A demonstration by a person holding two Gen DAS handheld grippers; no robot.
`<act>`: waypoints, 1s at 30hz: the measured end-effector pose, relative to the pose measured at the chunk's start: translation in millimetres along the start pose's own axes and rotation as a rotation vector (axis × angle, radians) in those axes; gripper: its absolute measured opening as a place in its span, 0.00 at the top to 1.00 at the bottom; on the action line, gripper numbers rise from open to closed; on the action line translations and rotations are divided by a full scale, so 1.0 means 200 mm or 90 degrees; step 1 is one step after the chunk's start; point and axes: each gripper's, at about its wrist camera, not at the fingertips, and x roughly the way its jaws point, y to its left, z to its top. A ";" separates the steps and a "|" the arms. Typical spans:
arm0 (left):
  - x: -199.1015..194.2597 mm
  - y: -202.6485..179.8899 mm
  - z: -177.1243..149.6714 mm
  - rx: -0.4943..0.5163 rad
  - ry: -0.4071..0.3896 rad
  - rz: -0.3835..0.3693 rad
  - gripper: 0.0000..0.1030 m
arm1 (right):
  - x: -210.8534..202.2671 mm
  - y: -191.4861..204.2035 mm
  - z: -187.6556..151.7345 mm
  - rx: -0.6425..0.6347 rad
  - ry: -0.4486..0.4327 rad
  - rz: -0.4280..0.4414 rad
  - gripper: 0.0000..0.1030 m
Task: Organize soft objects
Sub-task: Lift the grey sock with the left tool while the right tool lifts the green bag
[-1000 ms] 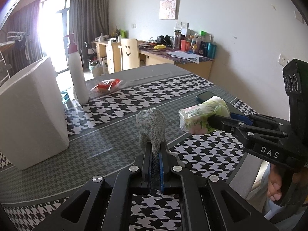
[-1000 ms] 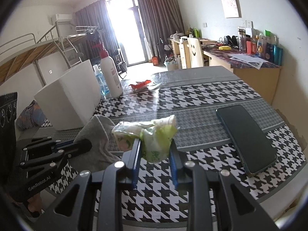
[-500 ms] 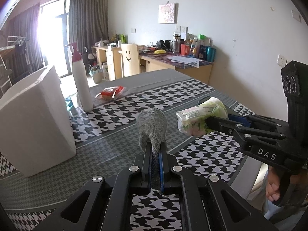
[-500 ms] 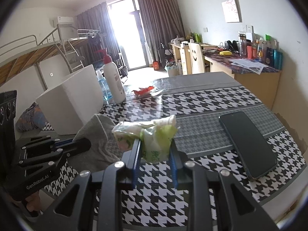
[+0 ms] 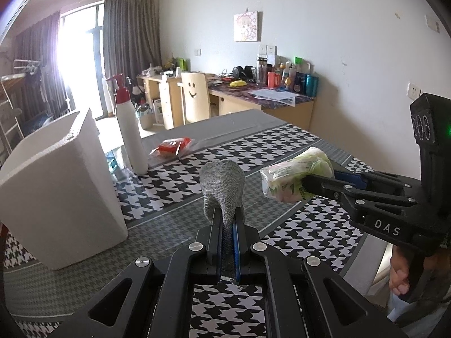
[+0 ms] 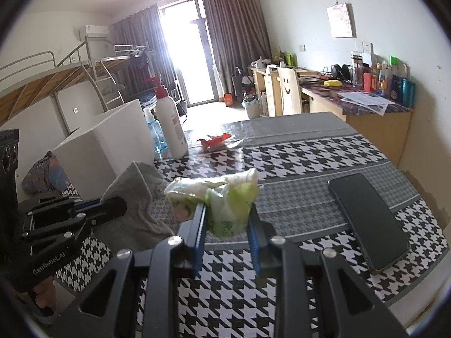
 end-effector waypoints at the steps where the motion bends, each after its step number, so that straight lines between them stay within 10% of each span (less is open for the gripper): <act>1: 0.00 0.00 0.00 0.002 -0.001 -0.001 0.94 | 0.00 0.00 0.00 0.001 -0.001 0.000 0.70; 30: -0.08 0.11 0.14 -0.013 -0.038 0.021 0.94 | -0.03 0.10 0.13 -0.014 -0.045 0.006 0.70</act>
